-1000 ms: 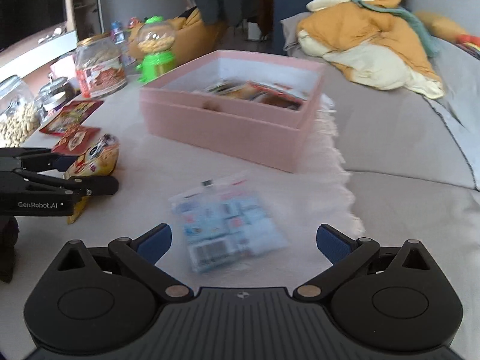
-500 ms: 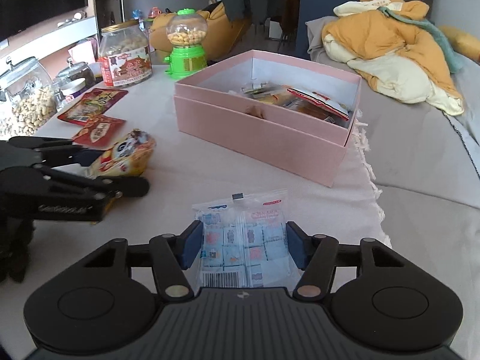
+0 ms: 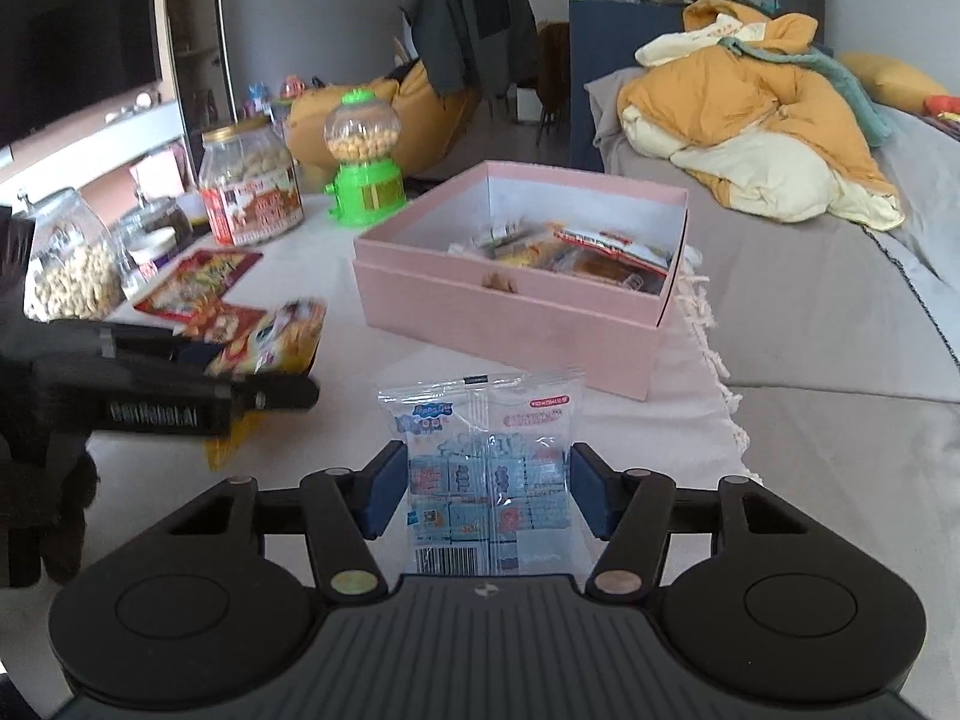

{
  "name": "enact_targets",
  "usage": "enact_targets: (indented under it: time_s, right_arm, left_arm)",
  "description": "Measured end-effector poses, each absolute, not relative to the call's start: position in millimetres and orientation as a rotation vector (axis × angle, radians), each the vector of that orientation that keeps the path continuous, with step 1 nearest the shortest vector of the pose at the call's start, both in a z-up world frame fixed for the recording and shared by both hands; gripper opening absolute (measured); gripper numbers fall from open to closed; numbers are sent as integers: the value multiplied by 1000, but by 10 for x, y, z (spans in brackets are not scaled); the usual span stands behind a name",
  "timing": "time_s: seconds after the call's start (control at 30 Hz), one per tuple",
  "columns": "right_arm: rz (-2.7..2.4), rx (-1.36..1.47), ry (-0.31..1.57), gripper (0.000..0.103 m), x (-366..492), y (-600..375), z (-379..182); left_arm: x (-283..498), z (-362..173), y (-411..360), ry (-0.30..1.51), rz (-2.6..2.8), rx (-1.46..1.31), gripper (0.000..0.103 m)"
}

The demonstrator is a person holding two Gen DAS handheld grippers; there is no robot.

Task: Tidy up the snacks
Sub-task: 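Grasp the clear bag of blue cube candies with the right tool while the left tool lifts the panda bag, then carry the panda bag over the pink box and open the left tool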

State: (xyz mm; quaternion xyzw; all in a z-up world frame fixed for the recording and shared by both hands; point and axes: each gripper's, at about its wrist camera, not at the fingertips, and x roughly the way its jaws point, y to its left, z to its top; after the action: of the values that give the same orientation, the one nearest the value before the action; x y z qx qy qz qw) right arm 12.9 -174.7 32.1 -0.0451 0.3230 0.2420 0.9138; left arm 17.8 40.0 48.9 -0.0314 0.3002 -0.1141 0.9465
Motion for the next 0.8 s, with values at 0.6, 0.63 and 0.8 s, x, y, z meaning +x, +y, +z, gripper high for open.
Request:
enact_targets:
  time_s: [0.6, 0.63, 0.8]
  right_arm:
    - [450, -96, 650, 58, 261, -1736, 330]
    - [451, -92, 653, 58, 264, -1744, 325]
    - [436, -109, 679, 41, 314, -1688, 290]
  left_arm:
    - [1696, 717, -61, 587, -280, -279, 64]
    - [1676, 682, -38, 602, -291, -265, 64]
    - [1499, 638, 214, 544, -311, -271, 65]
